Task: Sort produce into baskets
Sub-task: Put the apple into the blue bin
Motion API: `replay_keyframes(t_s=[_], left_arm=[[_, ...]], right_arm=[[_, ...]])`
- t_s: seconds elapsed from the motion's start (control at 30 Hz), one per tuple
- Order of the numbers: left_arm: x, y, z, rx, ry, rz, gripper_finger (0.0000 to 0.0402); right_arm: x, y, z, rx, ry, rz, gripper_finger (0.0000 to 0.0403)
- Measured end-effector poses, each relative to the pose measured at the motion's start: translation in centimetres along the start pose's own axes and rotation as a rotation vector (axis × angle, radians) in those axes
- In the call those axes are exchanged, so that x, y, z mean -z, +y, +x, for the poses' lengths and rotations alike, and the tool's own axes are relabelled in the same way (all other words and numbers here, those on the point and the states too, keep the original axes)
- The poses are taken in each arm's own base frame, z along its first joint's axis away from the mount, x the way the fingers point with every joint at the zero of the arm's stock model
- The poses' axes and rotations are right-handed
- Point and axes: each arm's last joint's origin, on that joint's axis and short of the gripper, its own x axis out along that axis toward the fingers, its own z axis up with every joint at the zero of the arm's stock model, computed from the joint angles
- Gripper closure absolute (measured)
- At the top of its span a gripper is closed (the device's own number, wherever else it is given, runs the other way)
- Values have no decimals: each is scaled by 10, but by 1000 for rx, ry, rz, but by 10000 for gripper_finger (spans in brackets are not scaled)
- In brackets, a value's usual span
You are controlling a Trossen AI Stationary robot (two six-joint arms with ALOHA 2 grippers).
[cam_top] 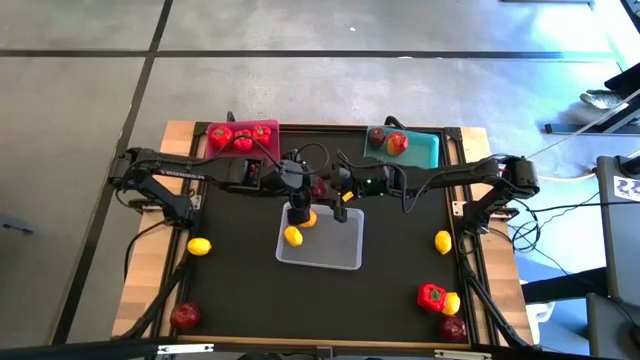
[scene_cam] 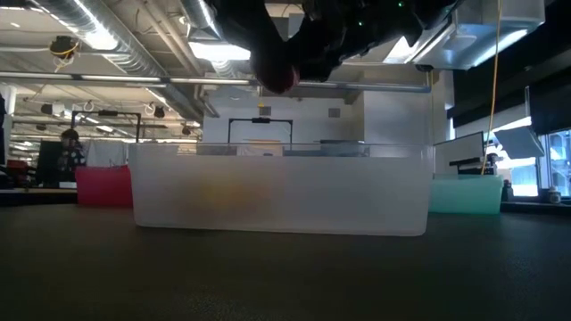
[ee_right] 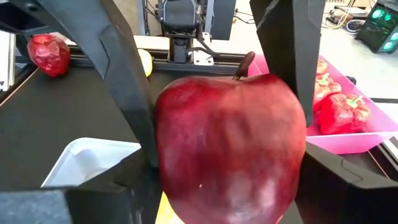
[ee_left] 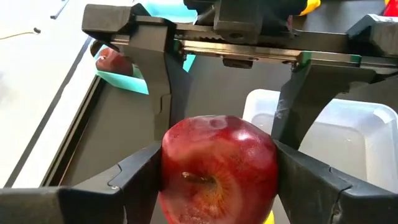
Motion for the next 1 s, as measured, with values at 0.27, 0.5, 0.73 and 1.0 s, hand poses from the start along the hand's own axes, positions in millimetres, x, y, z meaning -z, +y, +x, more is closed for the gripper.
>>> replay_keyframes(t_s=[0.27,0.5,0.73,1.0], left_arm=[[-1,1,0,-22,-14,-7,106],[-3,-3,-9,-18,-6,5,68],[-5,0,-27,-10,-30,-11,65],[-4,0,-30,-3,-26,-10,65]], right_arm=[[0,0,0,1,-1,2,104],[-1,0,0,-1,-11,3,114],[-6,0,-1,-1,-45,6,122],[-6,0,-1,4,-55,3,121]])
